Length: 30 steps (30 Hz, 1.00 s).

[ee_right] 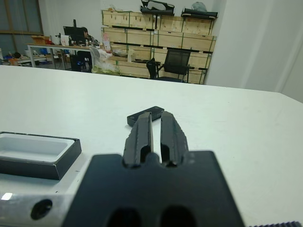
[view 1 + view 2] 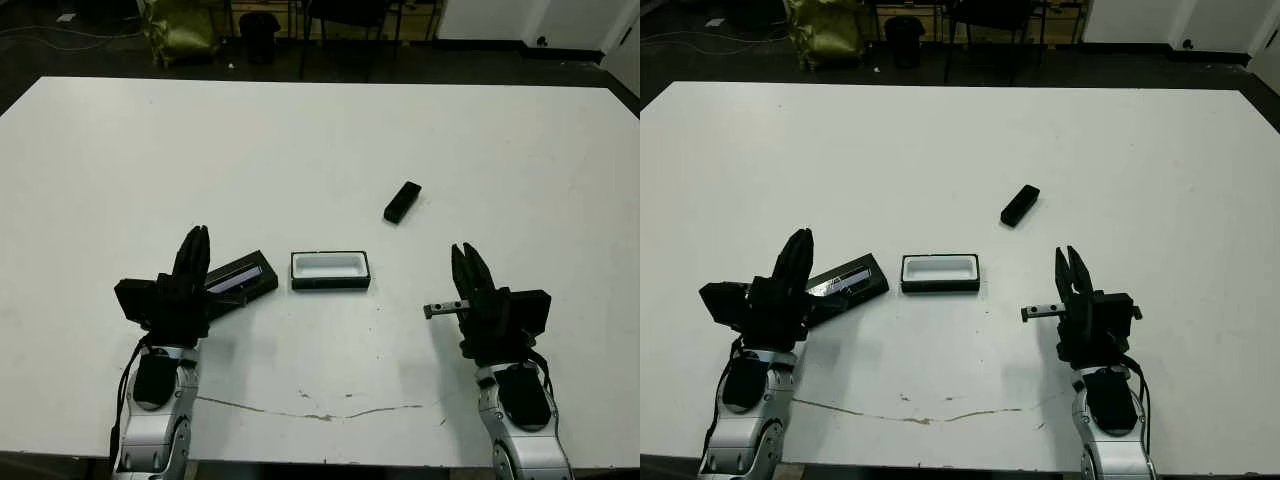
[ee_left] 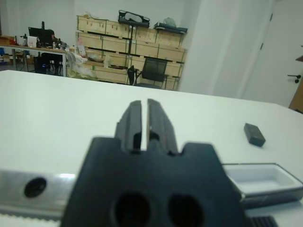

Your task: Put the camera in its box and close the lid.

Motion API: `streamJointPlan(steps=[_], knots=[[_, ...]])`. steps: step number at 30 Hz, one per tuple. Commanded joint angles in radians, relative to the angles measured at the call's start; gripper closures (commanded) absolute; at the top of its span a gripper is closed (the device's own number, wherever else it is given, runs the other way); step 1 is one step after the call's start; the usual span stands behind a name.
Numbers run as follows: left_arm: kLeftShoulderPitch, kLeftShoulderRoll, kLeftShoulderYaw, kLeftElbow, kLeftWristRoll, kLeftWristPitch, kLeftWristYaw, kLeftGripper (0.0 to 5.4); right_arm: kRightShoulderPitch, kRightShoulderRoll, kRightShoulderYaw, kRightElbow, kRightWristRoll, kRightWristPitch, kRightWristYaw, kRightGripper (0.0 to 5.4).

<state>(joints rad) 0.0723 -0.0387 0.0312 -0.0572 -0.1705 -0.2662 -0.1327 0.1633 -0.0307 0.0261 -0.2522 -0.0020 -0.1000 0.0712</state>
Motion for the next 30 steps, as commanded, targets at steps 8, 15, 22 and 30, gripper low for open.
streamJointPlan(steps=[8, 15, 22, 30], knots=[[0.000, 0.012, -0.003, -0.005, 0.023, 0.034, 0.007, 5.39, 0.001, -0.004, 0.002, 0.020, -0.004, 0.020, -0.002, 5.40], [0.001, 0.007, -0.004, -0.005, 0.026, 0.038, 0.011, 5.39, -0.016, 0.000, 0.020, -0.005, -0.054, 0.052, -0.031, 5.40], [-0.001, 0.003, -0.012, -0.004, 0.038, 0.028, 0.018, 5.39, -0.157, -0.066, -0.031, -0.007, -0.052, 0.089, 0.002, 5.40], [0.001, 0.006, -0.007, 0.003, 0.021, 0.018, 0.009, 5.39, -0.520, -0.296, -0.097, 0.120, -0.083, 0.171, 0.121, 5.40]])
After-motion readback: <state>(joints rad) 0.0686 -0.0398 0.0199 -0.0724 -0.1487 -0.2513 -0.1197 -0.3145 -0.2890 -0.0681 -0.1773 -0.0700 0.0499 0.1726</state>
